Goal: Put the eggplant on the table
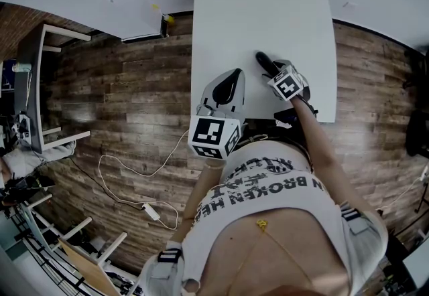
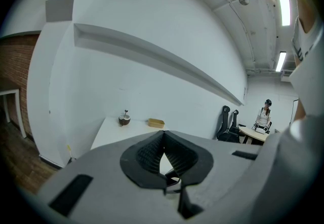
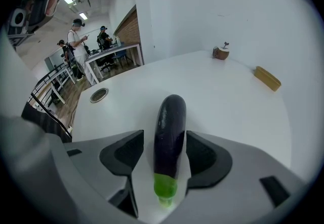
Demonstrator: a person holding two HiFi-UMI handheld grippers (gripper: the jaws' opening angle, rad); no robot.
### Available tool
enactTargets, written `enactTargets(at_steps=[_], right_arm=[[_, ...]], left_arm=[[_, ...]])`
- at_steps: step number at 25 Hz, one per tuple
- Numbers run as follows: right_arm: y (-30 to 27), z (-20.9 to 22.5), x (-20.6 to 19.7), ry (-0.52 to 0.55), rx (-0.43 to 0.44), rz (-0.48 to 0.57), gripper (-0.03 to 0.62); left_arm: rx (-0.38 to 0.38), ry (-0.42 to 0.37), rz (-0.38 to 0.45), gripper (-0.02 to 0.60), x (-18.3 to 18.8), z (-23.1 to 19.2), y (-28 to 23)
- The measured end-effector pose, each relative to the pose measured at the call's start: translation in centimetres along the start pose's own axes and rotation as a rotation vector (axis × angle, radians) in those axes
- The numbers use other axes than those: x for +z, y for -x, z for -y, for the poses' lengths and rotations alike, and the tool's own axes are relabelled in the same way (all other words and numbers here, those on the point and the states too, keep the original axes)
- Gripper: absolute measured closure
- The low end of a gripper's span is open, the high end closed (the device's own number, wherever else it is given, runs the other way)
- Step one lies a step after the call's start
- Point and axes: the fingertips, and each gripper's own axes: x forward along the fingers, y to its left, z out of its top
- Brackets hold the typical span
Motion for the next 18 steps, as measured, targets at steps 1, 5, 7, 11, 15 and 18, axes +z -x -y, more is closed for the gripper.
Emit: enactTargets(at_steps=[1,5,7,11,15,18], right_arm=[[0.1,0.1,0.0,-0.001,-0.001,0.001,0.358],[0.6,0.4,0.3,0.003,-0.006,0.008,0.356],[0.9,0.3,0.7,0.005,-0.008,0.017,0.356],[1.3,0.2,0.9,0.004,0.008,0.028,0.355],[1.4,-0.1,1.3,0.013,0.017,0.031,0.355],[1.7,0.1,1.6,0.017,0.009,0.04,0.355]], left_arm=[[0.0,0.0,0.0,0.583,0.0,0.1,0.0],[0.0,0.0,0.001,0.583,0.1,0.1,0.0],[0.0,0.0,0.001,0.583,0.1,0.1,0.0],[-0.007,0.0,0.0,0.583,0.1,0.5,-0.1],[-0.01,0.0,-0.004,0.583,0.0,0.4,-0.2],[-0.01,-0.002,-0.007,0.583,-0.1,0.3,-0.1]])
